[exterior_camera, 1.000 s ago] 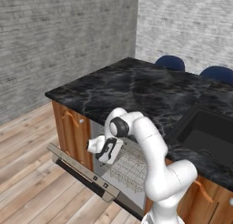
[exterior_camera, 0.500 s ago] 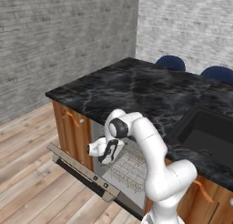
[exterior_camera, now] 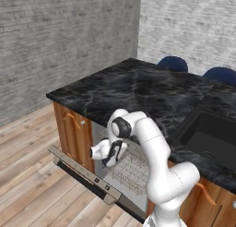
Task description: Open the dishwasher door and pull out the top rack.
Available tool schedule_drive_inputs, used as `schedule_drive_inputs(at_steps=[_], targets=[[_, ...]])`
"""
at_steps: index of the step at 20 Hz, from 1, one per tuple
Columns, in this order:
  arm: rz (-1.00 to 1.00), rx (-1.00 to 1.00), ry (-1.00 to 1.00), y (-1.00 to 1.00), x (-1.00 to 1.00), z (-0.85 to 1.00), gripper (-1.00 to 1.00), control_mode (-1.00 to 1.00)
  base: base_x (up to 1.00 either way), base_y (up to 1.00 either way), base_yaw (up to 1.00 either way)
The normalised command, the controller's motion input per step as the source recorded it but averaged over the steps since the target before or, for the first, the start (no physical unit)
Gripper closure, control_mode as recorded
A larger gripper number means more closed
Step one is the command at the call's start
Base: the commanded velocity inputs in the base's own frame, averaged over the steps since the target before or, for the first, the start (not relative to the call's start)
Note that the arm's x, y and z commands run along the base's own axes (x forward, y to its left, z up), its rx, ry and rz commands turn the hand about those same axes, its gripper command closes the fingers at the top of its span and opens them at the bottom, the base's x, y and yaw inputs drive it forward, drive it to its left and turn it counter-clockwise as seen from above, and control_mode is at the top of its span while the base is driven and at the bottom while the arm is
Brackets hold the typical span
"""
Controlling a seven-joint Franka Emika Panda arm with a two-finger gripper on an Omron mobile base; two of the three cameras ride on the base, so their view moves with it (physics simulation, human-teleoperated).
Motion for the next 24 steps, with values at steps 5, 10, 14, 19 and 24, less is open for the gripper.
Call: schedule_drive_inputs(at_steps=[5,10,14,19,24], targets=[[0.00,0.09,0.06,-0.34,0.00,0.33,-1.00,-1.00,0.00,0.00,0.00],[0.00,0.01,0.01,-0.24,0.10,-0.02,-1.00,-1.00,0.00,0.00,0.00],[0.00,-0.01,0.00,-0.24,0.30,-0.29,-1.00,-1.00,0.00,0.00,0.00],[0.01,-0.07,0.00,-0.07,0.37,-0.36,-1.00,-1.00,0.00,0.00,0.00],[0.00,-0.09,0.00,-0.09,0.52,-0.22,-1.00,-1.00,0.00,0.00,0.00]])
